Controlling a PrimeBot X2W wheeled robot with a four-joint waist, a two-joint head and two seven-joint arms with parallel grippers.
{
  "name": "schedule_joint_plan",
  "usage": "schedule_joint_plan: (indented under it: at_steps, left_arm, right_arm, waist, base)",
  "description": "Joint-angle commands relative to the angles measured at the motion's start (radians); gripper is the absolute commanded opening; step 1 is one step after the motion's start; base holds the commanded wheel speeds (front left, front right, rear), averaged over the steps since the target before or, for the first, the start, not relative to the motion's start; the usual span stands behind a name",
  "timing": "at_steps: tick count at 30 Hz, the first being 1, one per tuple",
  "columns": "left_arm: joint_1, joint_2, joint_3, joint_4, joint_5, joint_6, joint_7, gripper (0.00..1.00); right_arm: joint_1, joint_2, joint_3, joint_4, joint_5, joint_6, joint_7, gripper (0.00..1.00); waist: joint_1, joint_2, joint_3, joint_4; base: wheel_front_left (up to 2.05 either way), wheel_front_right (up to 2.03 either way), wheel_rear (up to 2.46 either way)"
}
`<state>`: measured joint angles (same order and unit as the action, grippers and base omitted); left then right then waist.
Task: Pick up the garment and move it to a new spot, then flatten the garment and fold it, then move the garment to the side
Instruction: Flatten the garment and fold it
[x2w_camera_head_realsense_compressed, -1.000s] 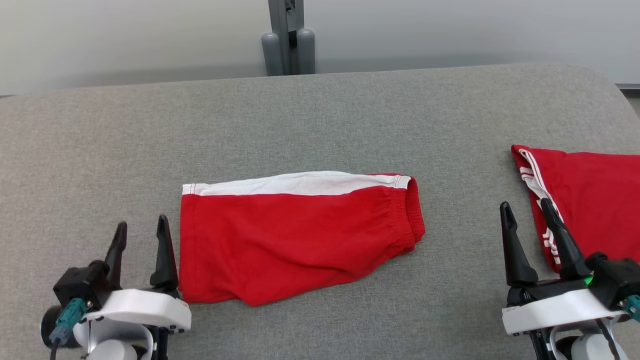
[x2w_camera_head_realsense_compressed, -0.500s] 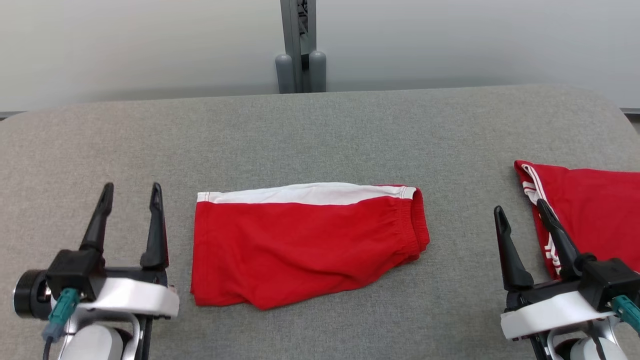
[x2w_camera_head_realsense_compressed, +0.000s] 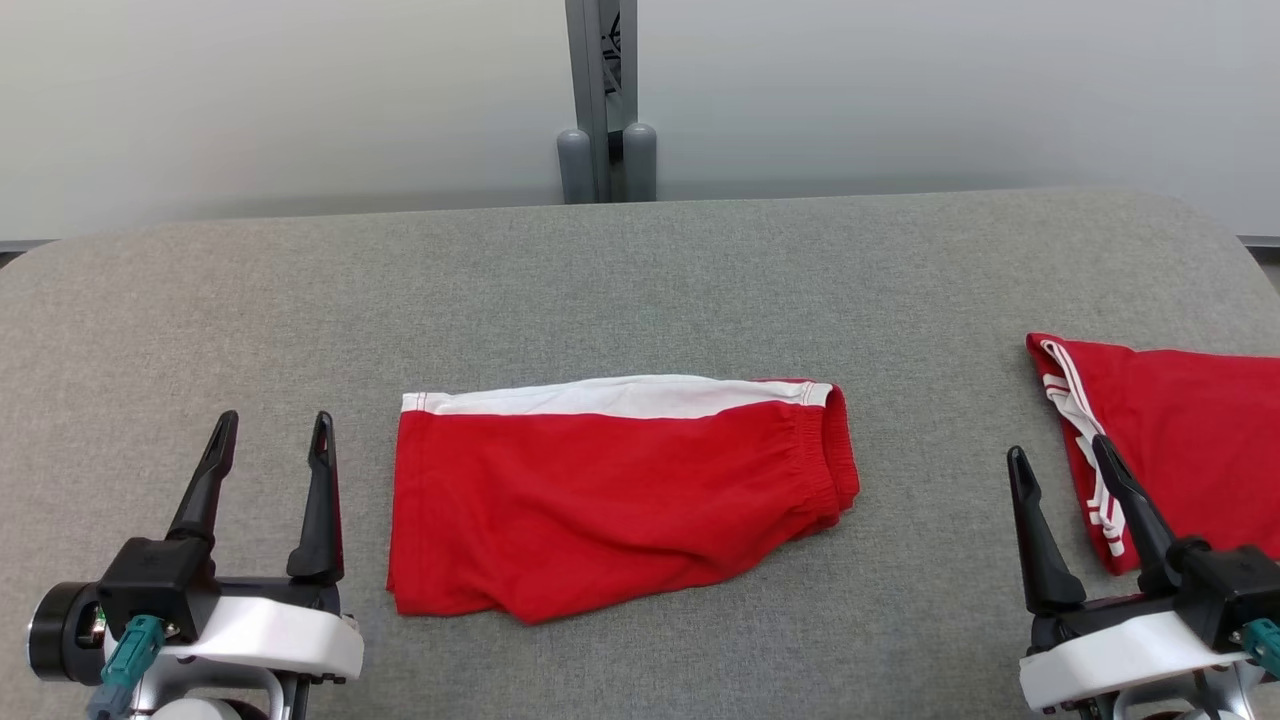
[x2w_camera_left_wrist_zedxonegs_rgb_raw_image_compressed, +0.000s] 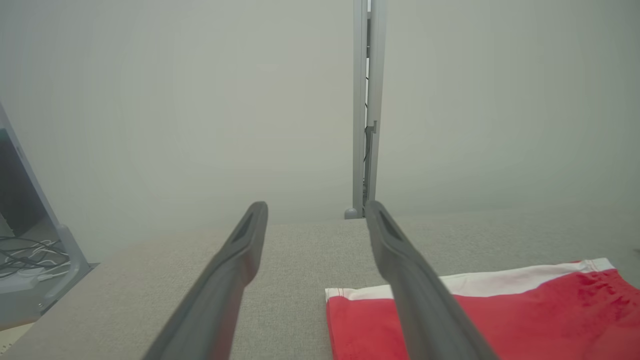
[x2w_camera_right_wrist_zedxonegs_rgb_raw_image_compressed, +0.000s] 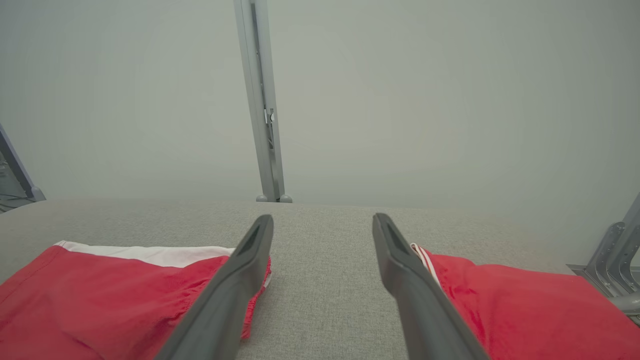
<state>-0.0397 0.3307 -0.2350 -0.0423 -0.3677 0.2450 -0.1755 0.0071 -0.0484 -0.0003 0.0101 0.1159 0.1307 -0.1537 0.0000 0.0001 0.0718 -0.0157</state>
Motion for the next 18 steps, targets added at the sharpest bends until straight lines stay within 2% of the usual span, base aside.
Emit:
schedule_joint_plan:
  at_steps: [1, 10, 18]
  left_arm:
    - [0.007, 0.004, 0.001, -0.006, 0.006, 0.006, 0.002, 1.0]
    - [-0.027, -0.003, -0.015, -0.011, 0.008, -0.001, -0.008, 1.0]
    - [-0.071, -0.021, -0.048, -0.006, 0.023, -0.012, -0.024, 1.0]
  right_arm:
    - [0.005, -0.005, -0.006, -0.006, 0.007, 0.0, 0.001, 1.0]
    - [-0.021, -0.005, -0.006, 0.014, 0.024, 0.0, 0.012, 1.0]
    - [-0.085, -0.006, 0.055, 0.172, 0.052, 0.0, 0.016, 1.0]
  waist:
    - [0.0, -0.0001, 0.0, 0.0]
    - [0.0, -0.0001, 0.017, 0.037]
    - [0.0, -0.0001, 0.044, 0.126]
  base:
    - [0.0, 0.0, 0.0]
    - [0.0, 0.0, 0.0]
    - [0.0, 0.0, 0.0]
